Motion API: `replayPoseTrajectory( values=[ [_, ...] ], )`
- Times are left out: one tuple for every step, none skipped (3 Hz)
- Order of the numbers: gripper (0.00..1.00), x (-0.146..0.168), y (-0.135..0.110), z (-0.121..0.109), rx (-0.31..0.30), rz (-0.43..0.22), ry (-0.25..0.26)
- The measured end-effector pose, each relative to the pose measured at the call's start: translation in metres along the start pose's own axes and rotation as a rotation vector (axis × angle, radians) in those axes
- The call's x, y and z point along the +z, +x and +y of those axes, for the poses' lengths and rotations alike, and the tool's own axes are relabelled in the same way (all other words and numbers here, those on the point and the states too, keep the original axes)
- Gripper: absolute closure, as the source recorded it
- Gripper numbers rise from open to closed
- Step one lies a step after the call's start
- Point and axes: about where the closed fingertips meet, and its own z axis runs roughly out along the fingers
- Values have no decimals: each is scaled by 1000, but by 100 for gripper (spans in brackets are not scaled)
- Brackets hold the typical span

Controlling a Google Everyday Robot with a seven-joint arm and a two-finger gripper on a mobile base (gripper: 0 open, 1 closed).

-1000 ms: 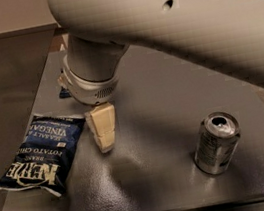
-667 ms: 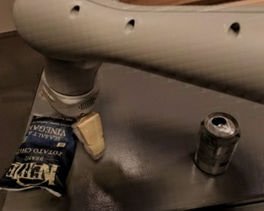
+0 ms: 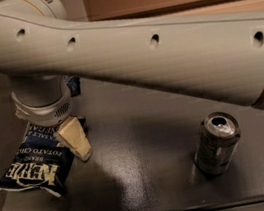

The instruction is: Pick blue chip bag

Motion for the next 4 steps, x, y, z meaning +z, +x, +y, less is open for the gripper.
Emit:
replayPoseTrajectory(
  values=[
    [0, 10, -3, -7, -81, 21, -53],
    [18, 14, -4, -11, -140, 41, -95],
    [41, 16, -1, -13, -169, 62, -120],
    [65, 16, 2, -13, -181, 77, -133]
  ],
)
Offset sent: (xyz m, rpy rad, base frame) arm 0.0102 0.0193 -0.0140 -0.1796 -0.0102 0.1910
